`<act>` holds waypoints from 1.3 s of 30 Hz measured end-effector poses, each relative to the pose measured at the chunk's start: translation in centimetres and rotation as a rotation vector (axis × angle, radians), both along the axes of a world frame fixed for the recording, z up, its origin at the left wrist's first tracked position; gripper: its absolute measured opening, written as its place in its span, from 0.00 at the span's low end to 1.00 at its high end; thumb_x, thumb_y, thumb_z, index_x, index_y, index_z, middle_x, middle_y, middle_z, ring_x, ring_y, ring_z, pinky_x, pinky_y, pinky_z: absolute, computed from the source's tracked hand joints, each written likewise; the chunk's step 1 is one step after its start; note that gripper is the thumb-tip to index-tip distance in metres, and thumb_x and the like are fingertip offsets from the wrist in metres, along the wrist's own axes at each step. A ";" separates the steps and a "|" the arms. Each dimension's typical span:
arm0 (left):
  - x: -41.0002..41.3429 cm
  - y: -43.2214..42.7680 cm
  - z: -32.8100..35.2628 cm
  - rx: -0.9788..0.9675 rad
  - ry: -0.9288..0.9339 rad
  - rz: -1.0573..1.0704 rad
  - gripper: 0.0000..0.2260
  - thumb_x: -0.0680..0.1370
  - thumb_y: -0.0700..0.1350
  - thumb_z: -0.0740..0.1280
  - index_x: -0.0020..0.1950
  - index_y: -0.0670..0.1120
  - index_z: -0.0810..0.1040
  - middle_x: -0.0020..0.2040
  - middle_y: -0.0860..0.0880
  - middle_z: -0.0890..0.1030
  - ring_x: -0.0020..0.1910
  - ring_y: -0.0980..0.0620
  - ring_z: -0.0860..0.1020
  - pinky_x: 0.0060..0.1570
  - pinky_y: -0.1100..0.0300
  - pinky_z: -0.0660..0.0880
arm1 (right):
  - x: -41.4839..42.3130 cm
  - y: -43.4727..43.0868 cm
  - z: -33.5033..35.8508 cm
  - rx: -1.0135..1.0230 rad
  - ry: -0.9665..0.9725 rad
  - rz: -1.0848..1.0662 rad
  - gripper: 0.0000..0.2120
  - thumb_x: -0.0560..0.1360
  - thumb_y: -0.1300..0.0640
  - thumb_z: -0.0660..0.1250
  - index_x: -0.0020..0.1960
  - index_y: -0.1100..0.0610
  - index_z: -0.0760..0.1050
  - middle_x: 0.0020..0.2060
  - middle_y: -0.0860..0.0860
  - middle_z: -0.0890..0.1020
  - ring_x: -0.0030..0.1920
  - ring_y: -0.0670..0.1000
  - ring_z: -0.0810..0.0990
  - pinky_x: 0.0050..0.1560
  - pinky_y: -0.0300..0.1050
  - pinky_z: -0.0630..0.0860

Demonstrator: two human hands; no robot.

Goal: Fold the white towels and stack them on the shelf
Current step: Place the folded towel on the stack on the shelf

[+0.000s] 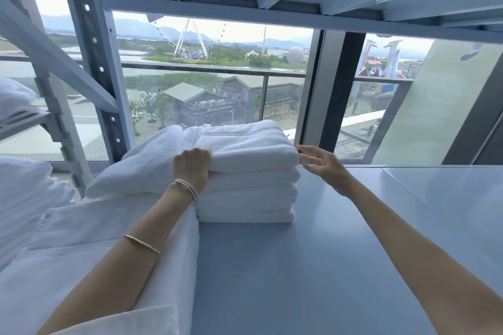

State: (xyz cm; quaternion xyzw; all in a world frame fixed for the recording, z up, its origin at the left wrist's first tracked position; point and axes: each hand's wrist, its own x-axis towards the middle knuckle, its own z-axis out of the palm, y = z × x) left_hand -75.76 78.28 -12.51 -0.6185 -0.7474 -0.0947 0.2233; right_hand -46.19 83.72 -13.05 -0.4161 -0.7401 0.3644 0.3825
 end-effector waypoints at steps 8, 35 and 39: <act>0.4 -1.1 0.1 -0.094 -0.022 -0.051 0.14 0.74 0.33 0.60 0.56 0.47 0.75 0.52 0.45 0.80 0.54 0.43 0.78 0.47 0.54 0.73 | -2.6 -1.2 1.0 0.168 -0.318 -0.167 0.23 0.74 0.72 0.57 0.65 0.56 0.73 0.57 0.56 0.79 0.48 0.46 0.82 0.50 0.33 0.74; -12.7 -5.7 0.1 0.285 -0.336 -0.044 0.16 0.73 0.40 0.64 0.60 0.49 0.77 0.44 0.43 0.83 0.44 0.38 0.80 0.40 0.53 0.74 | -28.1 -2.6 1.9 0.588 -0.801 0.171 0.42 0.66 0.51 0.74 0.73 0.50 0.55 0.71 0.50 0.64 0.63 0.58 0.71 0.49 0.52 0.71; -12.4 -6.6 2.2 0.491 -0.374 -0.119 0.17 0.67 0.34 0.68 0.53 0.47 0.81 0.34 0.44 0.82 0.32 0.40 0.80 0.31 0.59 0.71 | -28.9 -3.5 4.0 0.771 -0.654 0.023 0.20 0.71 0.57 0.66 0.61 0.58 0.67 0.55 0.54 0.77 0.45 0.62 0.79 0.36 0.47 0.64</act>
